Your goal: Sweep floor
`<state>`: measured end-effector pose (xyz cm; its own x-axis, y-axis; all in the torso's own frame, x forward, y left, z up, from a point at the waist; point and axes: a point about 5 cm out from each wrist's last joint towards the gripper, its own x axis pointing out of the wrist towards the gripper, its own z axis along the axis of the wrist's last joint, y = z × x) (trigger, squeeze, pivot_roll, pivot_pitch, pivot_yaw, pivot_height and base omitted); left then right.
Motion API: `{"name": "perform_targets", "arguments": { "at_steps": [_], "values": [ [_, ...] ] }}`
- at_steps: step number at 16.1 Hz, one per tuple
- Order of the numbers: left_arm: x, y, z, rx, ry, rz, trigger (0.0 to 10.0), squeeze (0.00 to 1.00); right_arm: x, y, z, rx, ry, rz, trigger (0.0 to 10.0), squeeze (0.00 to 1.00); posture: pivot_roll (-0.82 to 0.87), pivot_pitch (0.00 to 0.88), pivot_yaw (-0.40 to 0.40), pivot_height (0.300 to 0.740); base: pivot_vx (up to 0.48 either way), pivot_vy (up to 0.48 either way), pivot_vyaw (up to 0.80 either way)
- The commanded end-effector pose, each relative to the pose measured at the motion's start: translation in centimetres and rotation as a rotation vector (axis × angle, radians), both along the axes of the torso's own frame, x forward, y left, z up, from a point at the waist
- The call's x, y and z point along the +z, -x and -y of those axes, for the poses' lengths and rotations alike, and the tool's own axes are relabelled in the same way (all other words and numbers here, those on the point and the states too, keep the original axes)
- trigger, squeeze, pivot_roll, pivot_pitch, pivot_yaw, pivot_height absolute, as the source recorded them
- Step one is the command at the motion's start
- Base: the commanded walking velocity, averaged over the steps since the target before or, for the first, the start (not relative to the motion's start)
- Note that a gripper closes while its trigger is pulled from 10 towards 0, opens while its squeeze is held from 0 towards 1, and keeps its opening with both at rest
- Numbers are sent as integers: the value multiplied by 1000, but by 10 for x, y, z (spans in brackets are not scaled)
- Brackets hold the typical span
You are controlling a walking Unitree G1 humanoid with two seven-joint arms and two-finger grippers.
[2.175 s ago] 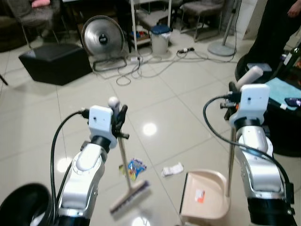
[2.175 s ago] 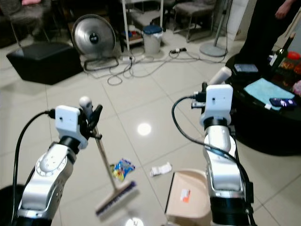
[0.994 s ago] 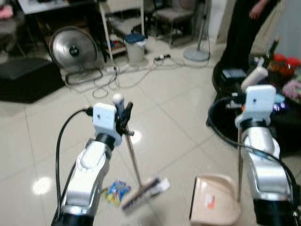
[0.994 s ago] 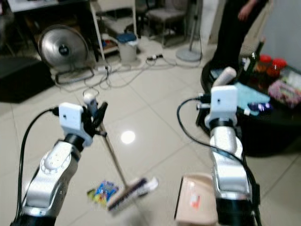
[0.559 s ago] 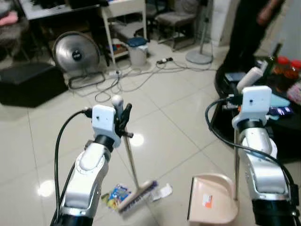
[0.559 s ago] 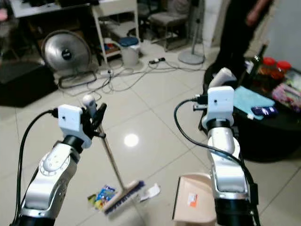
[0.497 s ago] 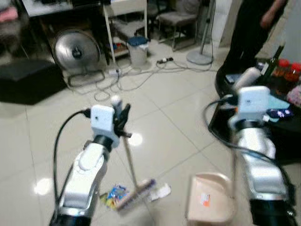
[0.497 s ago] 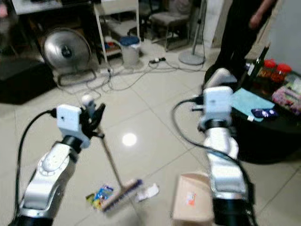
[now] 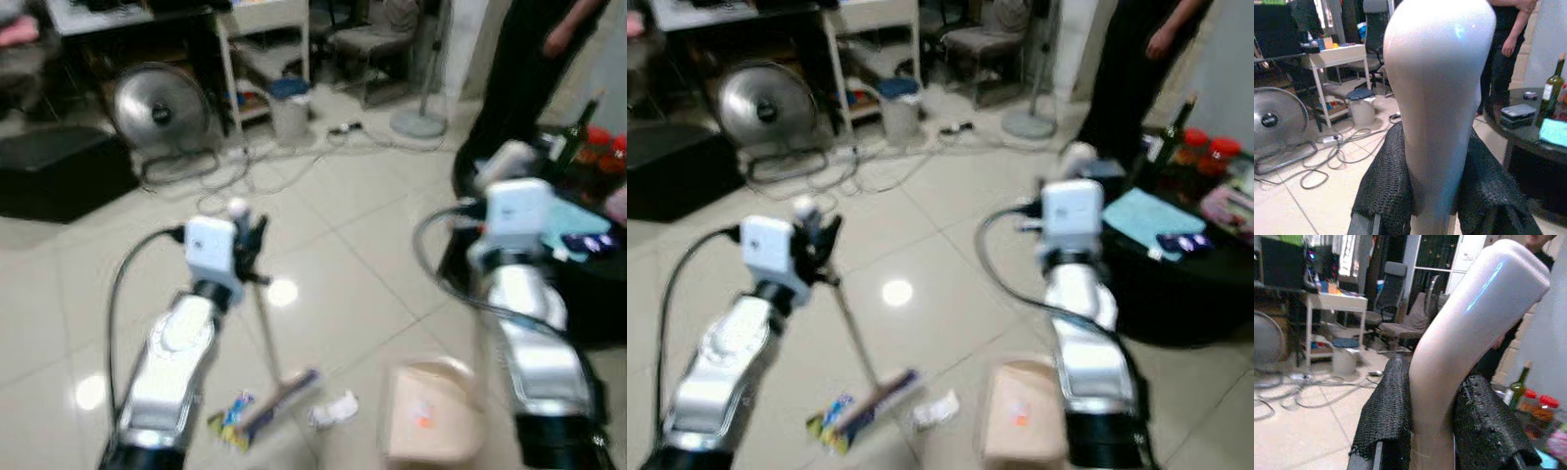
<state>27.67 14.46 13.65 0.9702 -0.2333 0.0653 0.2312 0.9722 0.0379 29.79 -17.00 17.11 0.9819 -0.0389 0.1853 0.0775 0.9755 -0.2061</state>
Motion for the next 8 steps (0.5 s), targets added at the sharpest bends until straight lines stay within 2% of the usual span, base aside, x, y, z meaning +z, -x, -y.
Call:
{"name": "perform_targets", "arguments": {
  "at_steps": [1,8],
  "values": [
    [9,-2,3,-9,1,41,10000,0,10,0,9,-22,12,45,10000,0,-3,0,34,740,300,0,0],
    [9,-2,4,-15,1,41,10000,0,10,2,11,-33,16,45,10000,0,-5,0,35,740,302,0,0]
  ]
}}
